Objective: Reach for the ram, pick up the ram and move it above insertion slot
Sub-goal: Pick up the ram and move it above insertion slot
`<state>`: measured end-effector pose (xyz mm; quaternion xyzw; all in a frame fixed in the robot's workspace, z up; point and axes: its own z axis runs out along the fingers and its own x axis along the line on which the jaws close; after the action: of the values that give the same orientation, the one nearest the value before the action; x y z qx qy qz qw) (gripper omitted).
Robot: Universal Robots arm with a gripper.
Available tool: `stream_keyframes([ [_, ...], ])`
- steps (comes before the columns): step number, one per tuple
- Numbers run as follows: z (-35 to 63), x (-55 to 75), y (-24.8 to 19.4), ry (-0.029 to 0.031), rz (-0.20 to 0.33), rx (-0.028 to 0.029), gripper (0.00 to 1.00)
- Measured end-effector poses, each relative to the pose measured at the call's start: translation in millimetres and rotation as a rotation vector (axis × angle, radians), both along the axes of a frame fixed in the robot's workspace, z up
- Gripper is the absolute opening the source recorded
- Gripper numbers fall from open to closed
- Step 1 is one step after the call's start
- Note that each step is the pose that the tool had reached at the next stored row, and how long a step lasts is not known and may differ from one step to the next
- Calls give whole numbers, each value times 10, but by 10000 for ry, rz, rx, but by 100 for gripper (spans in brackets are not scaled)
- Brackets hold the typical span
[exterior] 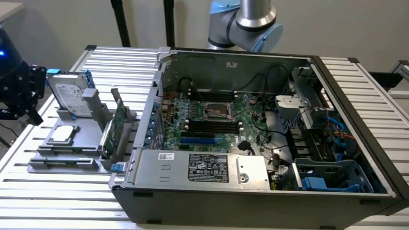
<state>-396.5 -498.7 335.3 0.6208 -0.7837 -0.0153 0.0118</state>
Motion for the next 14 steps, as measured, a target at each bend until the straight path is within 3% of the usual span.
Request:
stream_keyframes([
  [7, -36, 0, 0, -6, 1259, 0, 11],
  [14, -67, 0, 0, -96, 2541, -7, 11],
])
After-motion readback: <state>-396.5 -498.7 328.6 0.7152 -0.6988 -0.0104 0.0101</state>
